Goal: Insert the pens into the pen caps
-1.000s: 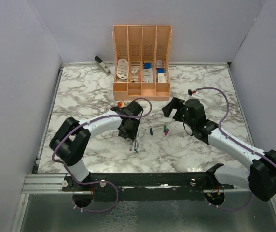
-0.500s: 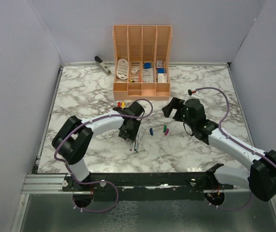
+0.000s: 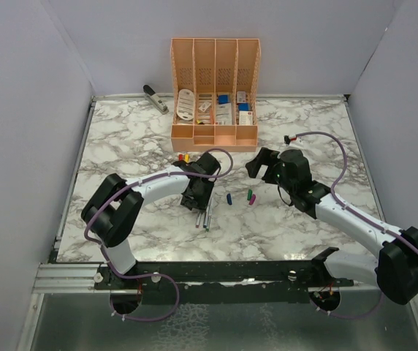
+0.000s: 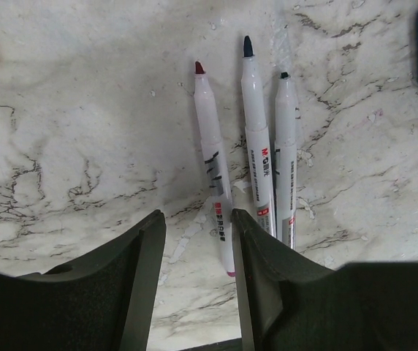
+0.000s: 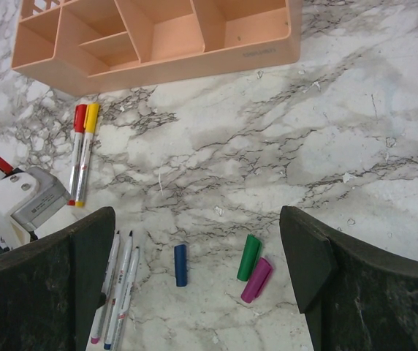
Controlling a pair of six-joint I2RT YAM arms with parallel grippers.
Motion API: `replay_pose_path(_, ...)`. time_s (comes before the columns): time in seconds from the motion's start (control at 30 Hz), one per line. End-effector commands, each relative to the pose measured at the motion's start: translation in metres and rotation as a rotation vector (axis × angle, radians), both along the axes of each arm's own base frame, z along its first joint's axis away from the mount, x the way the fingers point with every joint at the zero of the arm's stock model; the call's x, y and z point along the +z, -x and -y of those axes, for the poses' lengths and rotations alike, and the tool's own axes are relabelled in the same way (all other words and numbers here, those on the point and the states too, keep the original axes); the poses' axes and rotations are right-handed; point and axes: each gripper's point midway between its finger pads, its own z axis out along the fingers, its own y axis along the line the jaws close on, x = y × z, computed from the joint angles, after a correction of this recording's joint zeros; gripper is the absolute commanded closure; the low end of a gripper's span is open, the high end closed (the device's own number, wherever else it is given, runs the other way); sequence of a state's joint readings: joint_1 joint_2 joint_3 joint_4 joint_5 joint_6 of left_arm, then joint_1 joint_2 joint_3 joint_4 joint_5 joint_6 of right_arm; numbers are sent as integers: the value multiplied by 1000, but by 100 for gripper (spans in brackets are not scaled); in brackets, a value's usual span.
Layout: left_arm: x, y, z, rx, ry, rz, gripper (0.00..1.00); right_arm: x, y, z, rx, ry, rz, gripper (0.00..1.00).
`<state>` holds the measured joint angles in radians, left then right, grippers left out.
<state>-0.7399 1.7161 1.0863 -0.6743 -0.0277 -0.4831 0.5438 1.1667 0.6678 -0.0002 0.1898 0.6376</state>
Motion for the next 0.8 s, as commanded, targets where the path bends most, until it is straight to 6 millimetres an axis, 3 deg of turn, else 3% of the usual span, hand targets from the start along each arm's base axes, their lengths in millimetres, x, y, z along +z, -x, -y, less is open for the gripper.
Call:
replay_pose_path(0.0,-1,-1,-1,-6,-25,3,56,7,-3,0,-1,7,15,7)
replay_pose_path(0.37,-17,10,-24,-31,-146,-54,69,7,-5,1,-14,0,15,7)
replay_pose_path(0.57,-24,8,-42,-61,-257,-62,68,3,-4,-1,-9,-5,4,7)
replay_pose_path(0.77,-29,6,-39,-102,-263,-88,66,1,-3,-2,-8,-11,-2,7)
